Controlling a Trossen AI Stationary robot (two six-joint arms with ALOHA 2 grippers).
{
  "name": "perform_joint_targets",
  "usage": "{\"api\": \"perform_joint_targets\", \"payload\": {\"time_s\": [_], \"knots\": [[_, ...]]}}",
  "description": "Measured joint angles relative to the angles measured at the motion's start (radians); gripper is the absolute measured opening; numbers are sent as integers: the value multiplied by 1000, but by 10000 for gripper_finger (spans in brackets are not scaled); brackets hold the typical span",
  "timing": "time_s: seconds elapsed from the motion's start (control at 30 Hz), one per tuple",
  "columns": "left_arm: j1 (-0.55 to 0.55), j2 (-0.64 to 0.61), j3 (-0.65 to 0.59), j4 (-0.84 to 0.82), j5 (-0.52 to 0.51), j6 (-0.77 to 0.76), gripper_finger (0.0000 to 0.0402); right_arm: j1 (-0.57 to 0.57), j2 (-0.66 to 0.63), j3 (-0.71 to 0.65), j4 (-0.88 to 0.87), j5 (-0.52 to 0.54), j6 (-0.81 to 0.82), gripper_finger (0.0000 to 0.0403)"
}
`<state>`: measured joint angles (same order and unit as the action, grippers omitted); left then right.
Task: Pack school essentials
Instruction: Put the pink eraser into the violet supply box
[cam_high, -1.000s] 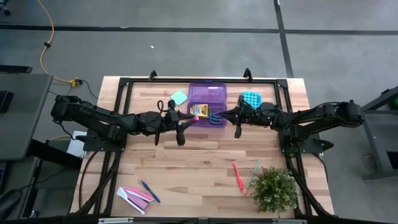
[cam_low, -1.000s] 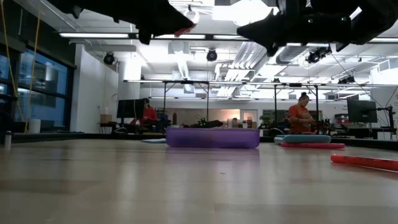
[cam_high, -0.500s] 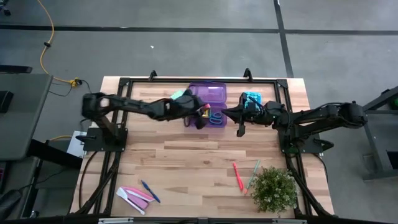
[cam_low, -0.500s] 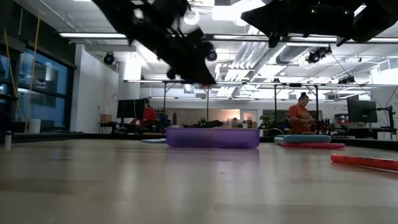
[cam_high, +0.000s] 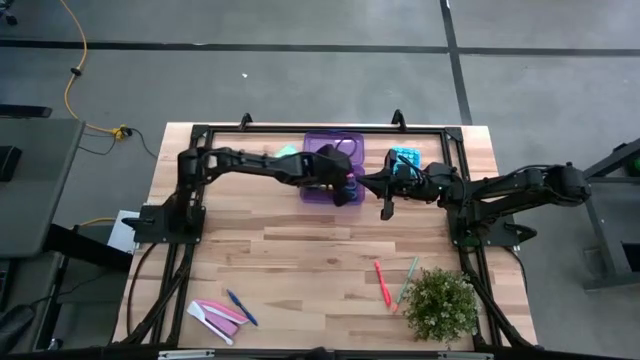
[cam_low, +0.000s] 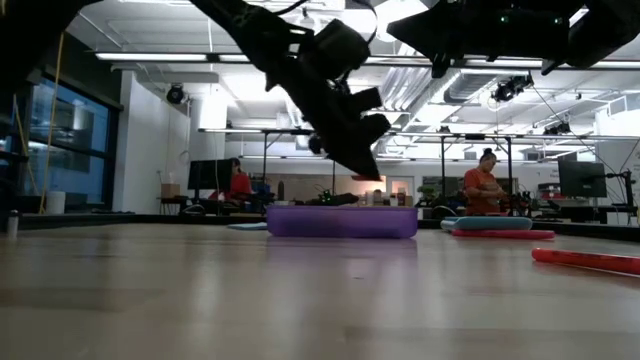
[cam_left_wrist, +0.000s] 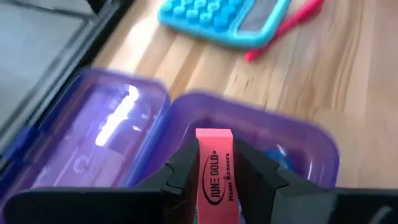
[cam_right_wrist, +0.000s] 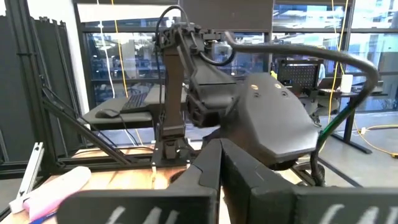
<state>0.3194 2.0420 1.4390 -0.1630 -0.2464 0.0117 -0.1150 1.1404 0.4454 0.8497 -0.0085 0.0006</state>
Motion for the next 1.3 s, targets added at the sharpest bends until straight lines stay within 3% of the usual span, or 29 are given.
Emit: {"api": "perform_joint_targets", "payload": {"time_s": [0.33,0.5,0.8,1.3], "knots": [[-9,137,52,5,-79,-16,79,0,0,0,-7,0,21,0],[-35,146,54,49,-185,-41,79,0,0,0,-8,0,21,0],[-32,146,54,-10,-209,-235,78,0,0,0,-13,0,25,0],[-37,146,54,-13,-235,-302,79,0,0,0,-15,0,26,0]]}}
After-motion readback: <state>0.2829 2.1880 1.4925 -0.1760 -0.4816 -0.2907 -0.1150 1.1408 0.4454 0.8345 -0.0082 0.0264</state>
